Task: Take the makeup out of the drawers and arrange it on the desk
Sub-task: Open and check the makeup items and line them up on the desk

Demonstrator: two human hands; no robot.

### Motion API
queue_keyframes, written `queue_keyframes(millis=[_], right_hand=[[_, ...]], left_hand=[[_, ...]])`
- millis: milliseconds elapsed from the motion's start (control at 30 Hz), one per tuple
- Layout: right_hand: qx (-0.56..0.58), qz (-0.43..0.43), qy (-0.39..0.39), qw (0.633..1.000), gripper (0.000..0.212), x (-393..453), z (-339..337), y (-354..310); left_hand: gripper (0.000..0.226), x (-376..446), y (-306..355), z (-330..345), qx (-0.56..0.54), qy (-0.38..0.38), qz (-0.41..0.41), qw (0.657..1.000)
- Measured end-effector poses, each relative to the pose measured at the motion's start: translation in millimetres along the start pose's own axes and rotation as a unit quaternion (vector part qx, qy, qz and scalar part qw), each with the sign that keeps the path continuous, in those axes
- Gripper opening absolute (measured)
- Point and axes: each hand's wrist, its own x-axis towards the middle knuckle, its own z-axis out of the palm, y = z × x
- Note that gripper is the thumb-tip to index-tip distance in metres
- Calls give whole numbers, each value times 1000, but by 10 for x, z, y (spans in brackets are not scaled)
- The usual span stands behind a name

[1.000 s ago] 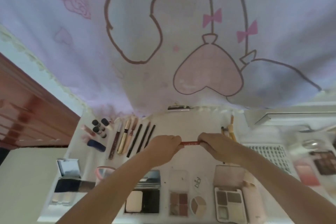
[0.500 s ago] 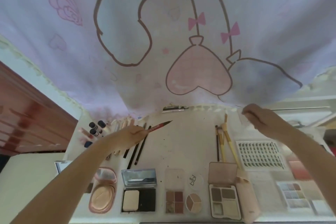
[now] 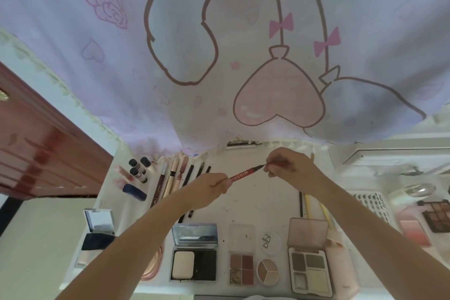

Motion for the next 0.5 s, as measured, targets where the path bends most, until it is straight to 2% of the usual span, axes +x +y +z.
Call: queue_keyframes(millis=[333,500], right_hand=[[-26,24,-58,998,30,114,108,57],[-60,31,-144,987,30,194,212,133]], left_hand=[[35,-1,-115,22,21,-10,-3,1000],[23,52,-186,93,59,-29,-4,998]])
